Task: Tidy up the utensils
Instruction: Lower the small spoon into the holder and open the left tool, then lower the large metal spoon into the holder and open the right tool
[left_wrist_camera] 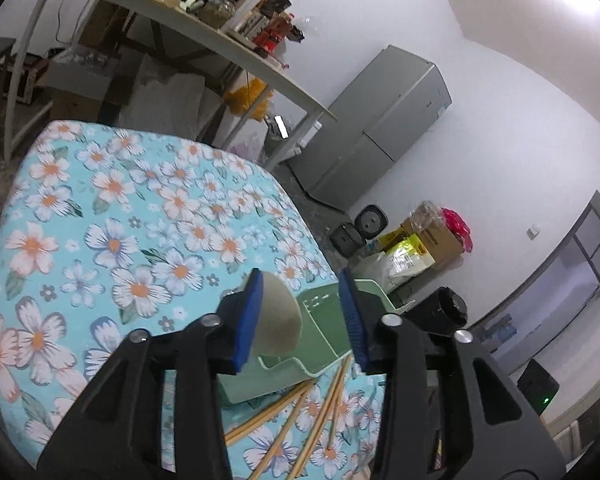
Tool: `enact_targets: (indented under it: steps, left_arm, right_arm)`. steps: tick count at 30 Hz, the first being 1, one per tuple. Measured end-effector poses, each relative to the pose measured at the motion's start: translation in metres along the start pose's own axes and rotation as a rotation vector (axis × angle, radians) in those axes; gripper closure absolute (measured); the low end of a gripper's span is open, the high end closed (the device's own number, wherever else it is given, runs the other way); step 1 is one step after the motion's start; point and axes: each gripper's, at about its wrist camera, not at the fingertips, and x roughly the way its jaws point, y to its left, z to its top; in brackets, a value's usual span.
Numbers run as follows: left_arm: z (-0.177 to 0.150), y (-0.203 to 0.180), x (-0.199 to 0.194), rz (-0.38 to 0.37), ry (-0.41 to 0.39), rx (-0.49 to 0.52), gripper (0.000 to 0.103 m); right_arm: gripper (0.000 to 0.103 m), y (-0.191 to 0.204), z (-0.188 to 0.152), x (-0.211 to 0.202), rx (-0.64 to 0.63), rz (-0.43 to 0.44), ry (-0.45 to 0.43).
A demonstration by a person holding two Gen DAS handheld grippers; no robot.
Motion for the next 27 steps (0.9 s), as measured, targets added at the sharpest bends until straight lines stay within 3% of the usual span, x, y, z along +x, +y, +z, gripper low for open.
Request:
enact_targets:
  steps: [8,15,27]
  left_arm:
    - [-0.019,-0.007,-0.039,0.089,-0.106,0.086,0.054]
    - [-0.055,0.0,-0.047,0.187,-0.071,0.123,0.054]
    - [-0.106,0.001,-0.052,0.255,-0.02,0.194,0.054]
  right_arm:
    - [0.101,0.003,0.021,-0.019,-0.011,0.031,-0.06]
    - [0.101,0.002,0.055,-0.04,-0.001,0.126,-0.136]
    - [0.101,0.018,0.128,-0.068,-0.016,0.32,-0.278]
